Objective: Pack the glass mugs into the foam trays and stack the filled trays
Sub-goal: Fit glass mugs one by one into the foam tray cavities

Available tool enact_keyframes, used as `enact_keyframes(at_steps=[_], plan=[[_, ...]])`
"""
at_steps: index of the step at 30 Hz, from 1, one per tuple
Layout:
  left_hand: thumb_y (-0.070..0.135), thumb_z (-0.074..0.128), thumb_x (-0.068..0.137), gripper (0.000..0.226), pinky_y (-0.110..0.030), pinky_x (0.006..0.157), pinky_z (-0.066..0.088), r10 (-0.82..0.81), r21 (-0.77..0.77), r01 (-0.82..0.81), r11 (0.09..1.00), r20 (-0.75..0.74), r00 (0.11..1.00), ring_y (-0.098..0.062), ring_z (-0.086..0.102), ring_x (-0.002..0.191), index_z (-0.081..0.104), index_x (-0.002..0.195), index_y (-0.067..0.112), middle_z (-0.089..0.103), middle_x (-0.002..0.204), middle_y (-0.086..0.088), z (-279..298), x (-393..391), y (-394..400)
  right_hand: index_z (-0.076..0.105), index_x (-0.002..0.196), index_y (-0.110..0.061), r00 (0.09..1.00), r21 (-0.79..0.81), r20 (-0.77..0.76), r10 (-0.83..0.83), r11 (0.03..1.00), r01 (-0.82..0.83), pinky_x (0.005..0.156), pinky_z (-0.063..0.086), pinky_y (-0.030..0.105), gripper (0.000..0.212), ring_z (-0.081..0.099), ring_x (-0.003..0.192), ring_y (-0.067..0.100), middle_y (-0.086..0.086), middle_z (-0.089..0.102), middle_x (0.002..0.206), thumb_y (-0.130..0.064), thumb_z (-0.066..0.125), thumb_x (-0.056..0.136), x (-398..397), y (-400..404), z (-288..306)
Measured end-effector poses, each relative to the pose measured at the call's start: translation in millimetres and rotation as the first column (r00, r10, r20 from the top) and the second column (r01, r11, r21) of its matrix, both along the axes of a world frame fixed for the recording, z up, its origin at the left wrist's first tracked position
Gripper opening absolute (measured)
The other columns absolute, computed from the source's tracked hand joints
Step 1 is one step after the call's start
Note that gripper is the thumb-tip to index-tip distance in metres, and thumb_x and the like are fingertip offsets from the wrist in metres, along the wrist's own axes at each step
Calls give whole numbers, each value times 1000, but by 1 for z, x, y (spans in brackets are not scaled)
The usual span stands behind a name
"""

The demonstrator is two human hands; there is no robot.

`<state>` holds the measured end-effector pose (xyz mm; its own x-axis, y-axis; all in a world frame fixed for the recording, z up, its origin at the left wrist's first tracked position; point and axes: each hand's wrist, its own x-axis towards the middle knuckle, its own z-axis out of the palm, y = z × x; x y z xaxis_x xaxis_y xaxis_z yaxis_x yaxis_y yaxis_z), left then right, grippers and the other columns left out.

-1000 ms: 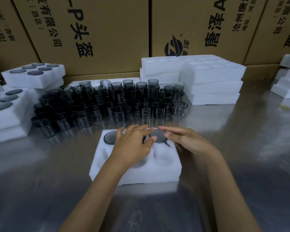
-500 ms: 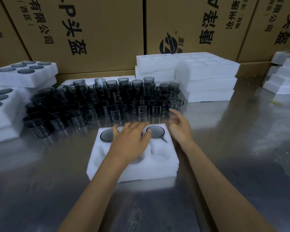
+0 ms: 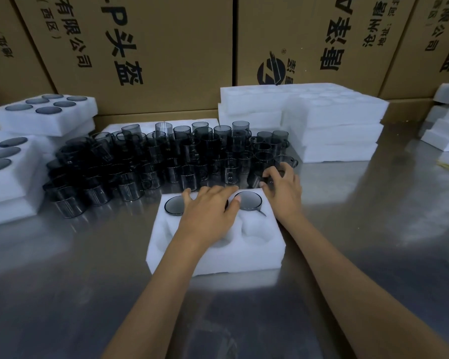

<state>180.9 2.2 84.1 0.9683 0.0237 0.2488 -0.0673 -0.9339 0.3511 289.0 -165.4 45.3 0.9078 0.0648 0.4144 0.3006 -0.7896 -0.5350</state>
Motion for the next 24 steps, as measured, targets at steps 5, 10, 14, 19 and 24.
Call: enact_keyframes(at_steps=[5,10,14,19,24], plan=[[43,34,103,40,-51,117,5,-19,-49,20,999,19,1000,-10,39,134,50,139,35,52,140,16,1,-6,1,57,98,-16,995,250,-22,97,964,-89,88,43,31,8,53,106,26,8,58,113,-14,62,92,-19,-6,2],[23,46,101,31,-43,114,23,-57,-222,105,969,210,976,-14,58,115,63,127,25,62,128,11,9,-15,0,52,96,-31,994,514,96,-46,857,-10,80,40,23,29,54,100,19,-9,52,101,-20,75,83,-53,-14,6],[19,53,96,32,-35,108,33,-91,-245,183,952,345,934,-10,53,118,62,126,25,60,126,13,17,-28,-5,40,115,-42,982,632,170,-87,774,-41,80,48,24,56,58,96,10,-8,55,111,-33,79,76,-79,-12,34],[46,69,81,66,-35,109,37,-227,-266,333,905,360,905,-2,41,132,42,141,39,45,140,22,23,-48,-30,56,113,-40,993,823,114,43,556,-119,71,52,17,44,66,86,4,-5,62,105,-39,79,75,-111,-4,61],[45,74,80,68,-35,99,43,-117,-180,229,957,481,869,-9,47,124,46,139,30,43,135,11,23,-53,-47,64,105,-18,970,917,-29,240,392,-70,59,51,26,29,66,80,17,3,65,93,-36,75,85,-122,4,70]])
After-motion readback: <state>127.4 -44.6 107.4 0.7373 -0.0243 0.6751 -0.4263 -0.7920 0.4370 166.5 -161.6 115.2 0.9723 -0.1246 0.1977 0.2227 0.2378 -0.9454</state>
